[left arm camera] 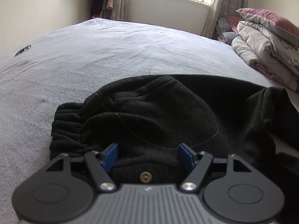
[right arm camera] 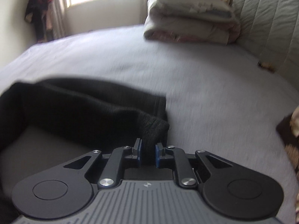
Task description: Fold clothes
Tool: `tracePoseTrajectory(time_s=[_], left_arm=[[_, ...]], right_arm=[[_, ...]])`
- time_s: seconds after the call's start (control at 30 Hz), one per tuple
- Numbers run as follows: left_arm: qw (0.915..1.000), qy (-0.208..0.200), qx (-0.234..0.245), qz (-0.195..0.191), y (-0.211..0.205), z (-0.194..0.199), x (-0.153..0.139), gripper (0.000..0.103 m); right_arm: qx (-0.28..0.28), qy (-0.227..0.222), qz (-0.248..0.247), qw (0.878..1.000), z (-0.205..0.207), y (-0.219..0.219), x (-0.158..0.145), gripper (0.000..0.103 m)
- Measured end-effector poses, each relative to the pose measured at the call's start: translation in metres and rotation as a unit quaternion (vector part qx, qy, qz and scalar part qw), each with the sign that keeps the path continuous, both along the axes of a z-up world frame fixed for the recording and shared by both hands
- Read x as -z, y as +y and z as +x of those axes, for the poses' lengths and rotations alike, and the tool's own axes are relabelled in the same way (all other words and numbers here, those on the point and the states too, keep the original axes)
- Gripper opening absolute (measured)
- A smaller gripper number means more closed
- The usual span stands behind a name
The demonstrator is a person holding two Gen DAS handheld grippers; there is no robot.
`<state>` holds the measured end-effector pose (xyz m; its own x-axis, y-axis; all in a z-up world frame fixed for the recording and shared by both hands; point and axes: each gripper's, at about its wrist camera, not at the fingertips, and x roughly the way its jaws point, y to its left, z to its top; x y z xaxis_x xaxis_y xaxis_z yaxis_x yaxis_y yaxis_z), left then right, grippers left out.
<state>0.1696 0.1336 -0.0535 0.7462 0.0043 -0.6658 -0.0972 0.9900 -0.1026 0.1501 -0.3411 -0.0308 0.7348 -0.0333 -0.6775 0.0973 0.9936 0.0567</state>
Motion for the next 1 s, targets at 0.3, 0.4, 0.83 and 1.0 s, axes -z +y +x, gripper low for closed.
tracePoseTrajectory(time_s=[0.3,0.4,0.83,1.0], left_arm=[[0.9994,-0.007,0.007,0.033,-0.01,-0.001,0.006,0.077],[0.9991,-0.01,0.008,0.041,-0.012,0.0,0.007,0.079],[0.9991,-0.02,0.014,0.035,-0.012,0.0,0.012,0.084],[0.9992,-0.028,0.016,0.024,-0.01,0.0,0.015,0.087]], right_arm=[[-0.016,-0.022,0.083,0.996,-0.015,-0.044,-0.025,0.042],[0.007,-0.044,0.13,0.991,-0.005,-0.061,-0.031,0.044],[0.04,-0.008,0.077,0.996,0.112,-0.046,0.015,0.024],[0.045,-0.027,-0.014,0.999,0.15,-0.044,-0.005,0.01]])
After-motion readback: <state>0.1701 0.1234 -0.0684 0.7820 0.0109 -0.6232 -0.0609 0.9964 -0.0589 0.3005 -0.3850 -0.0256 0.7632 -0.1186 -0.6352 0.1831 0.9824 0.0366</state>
